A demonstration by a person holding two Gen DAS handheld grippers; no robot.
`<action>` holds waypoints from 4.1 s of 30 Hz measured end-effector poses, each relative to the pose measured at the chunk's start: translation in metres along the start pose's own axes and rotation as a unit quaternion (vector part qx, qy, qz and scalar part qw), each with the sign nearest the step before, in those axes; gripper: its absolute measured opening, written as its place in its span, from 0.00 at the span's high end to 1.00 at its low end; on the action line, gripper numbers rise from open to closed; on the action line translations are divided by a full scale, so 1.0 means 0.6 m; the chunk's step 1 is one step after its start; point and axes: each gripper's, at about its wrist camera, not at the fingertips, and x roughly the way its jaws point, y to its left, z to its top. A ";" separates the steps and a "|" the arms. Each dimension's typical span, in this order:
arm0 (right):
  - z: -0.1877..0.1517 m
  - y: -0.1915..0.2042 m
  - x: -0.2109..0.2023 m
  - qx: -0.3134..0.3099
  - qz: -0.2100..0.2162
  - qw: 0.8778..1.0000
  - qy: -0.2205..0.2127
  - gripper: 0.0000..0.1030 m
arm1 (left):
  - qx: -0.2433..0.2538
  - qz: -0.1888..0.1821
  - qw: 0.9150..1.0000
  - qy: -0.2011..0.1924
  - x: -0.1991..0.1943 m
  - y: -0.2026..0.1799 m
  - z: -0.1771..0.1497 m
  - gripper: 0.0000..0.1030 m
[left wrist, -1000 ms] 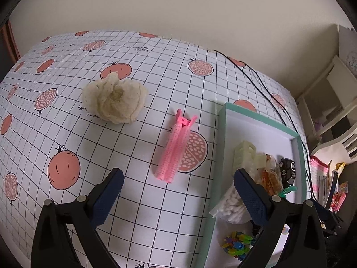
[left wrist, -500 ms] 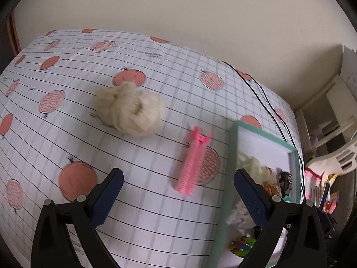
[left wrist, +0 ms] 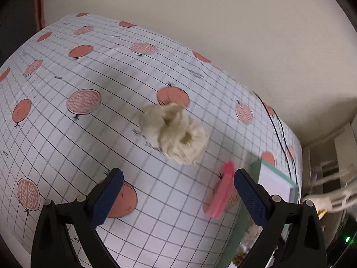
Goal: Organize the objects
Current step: 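Move both tools back toward the lace scrunchie and pink hair roller, then grasp the cream lace scrunchie with left tool while right tool grasps pink roller, then lift and carry the scrunchie and pink roller over the tray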
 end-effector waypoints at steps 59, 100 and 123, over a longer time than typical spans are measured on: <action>0.048 0.134 0.174 -0.083 0.038 0.995 0.032 0.30 | 0.010 0.014 0.999 0.036 0.194 0.028 0.057 0.05; 0.044 0.148 0.182 -0.112 0.027 0.993 0.039 0.67 | 0.046 0.032 0.998 0.025 0.192 0.012 0.064 0.76; 0.055 0.135 0.133 -0.109 0.030 0.994 0.007 0.72 | 0.045 -0.003 0.999 -0.015 0.134 -0.008 0.084 0.82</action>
